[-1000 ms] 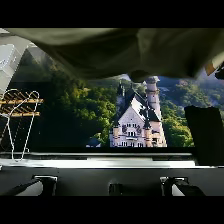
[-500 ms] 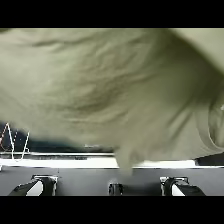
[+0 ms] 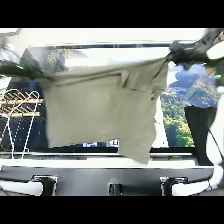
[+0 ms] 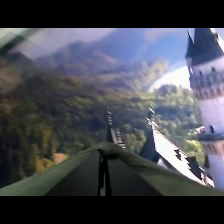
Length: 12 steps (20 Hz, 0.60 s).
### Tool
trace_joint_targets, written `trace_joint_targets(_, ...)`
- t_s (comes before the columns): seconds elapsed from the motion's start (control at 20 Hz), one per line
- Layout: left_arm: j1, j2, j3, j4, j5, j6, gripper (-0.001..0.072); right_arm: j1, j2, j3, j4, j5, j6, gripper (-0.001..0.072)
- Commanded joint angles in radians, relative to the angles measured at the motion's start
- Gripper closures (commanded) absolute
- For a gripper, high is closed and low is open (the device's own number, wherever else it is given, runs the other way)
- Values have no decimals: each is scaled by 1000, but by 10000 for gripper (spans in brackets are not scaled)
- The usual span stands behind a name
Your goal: Fold the clothes and pants, and hang the long-sleeved shirts on hangers.
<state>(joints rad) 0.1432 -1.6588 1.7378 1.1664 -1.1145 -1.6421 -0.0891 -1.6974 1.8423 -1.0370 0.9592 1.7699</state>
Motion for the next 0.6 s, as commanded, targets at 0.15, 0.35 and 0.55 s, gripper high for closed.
trace_joint_targets(0.15,-38,-342,-9,-173,123,19,691,34,-324,-10,158,-254,61,603)
trace_joint_targets(0.35,-7,-341,43,-172,101,19,23,-41,-284,13,173,-140,54,250)
trace_joint_targets(0.55,94,-297,207,-172,-124,49,-11,-219,-142,22,156,194,-166,224)
